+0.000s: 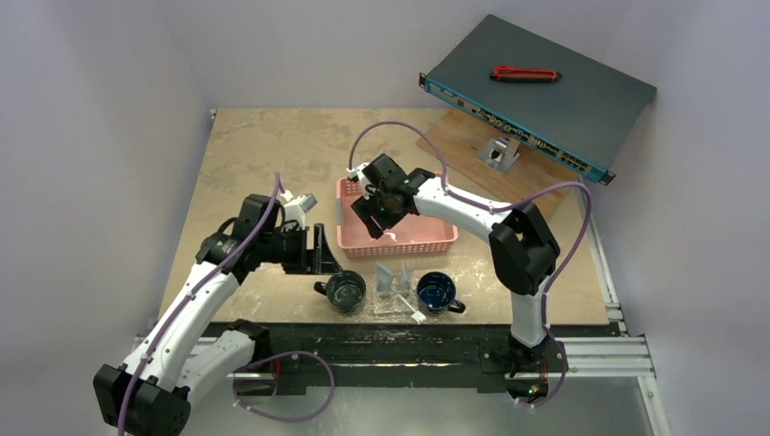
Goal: Prepare toiletry sets of a toothbrush and toothpaste on the tray
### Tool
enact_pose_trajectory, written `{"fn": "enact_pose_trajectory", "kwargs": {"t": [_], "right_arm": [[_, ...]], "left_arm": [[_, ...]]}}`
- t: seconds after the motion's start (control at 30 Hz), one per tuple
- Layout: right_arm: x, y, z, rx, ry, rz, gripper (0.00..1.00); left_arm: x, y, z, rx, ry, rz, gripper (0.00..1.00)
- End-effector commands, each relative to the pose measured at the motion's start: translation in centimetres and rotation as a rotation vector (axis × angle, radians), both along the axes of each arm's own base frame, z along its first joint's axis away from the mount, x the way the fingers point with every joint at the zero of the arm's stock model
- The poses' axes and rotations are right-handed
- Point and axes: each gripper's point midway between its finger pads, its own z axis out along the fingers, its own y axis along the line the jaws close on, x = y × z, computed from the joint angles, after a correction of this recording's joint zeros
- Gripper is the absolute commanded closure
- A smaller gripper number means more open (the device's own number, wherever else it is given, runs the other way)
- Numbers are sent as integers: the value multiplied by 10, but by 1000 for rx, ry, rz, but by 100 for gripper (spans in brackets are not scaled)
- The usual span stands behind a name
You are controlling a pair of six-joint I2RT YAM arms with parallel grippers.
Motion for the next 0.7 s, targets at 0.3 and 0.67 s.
{"fn": "enact_pose_trajectory", "kwargs": {"t": [0.3, 0.67], "right_arm": [[-13, -4, -18, -54, 62, 127, 37], [-12, -8, -42, -109, 96, 122, 37]], "left_arm": [[4, -2, 4, 0, -30, -15, 30], [4, -2, 5, -1, -33, -16, 30]]}}
